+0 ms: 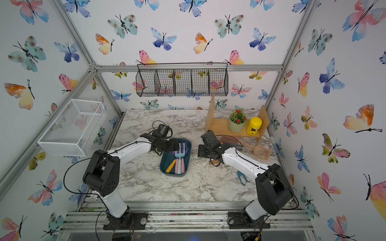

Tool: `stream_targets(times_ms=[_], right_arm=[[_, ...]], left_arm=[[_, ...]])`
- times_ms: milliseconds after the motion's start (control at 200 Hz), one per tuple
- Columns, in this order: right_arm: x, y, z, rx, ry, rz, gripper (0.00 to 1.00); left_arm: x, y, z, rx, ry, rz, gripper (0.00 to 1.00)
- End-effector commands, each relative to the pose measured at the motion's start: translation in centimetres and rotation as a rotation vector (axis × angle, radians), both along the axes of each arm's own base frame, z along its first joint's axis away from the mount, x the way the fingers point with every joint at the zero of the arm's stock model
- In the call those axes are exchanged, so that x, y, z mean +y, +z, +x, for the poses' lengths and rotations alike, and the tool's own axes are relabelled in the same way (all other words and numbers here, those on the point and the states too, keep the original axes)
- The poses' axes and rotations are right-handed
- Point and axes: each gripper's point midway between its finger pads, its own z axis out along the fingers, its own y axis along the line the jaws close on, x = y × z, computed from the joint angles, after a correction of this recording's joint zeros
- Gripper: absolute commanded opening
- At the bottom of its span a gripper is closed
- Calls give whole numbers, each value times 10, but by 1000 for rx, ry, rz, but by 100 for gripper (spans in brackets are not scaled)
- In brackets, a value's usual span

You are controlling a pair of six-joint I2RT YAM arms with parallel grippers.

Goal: Put the rake into the storage box
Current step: Adjust the rake at the center of the board.

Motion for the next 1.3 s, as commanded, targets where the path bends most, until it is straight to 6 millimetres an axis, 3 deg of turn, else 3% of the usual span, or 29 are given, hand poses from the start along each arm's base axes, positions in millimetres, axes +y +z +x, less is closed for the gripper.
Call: stream_targets(times_ms=[0,230,496,661,826,1046,1291], right_arm=[[-66,-12,-3,55,-229,-91,65],[-129,-34,-13,164,-390,-106,66],[-162,-57,-18,287,-394,-238,73],[-168,-68,-20,334,-392,-255,75],[-166,-65,-22,337,-416,-194,74],[-152,-68,-44,394,-485,-50,73],[-160,-79,-56,415,-514,-79,73]], left_arm=[[13,21,1,-76,46,29,80],[-2,31,-1,-98,-1,-62,82],[-7,21,-4,-66,-23,-73,84],[-9,20,-4,-59,-27,-78,85],[-8,18,-3,-59,-25,-72,85],[-11,14,-3,-48,-28,-84,85],[-13,9,-4,-30,-36,-90,85]])
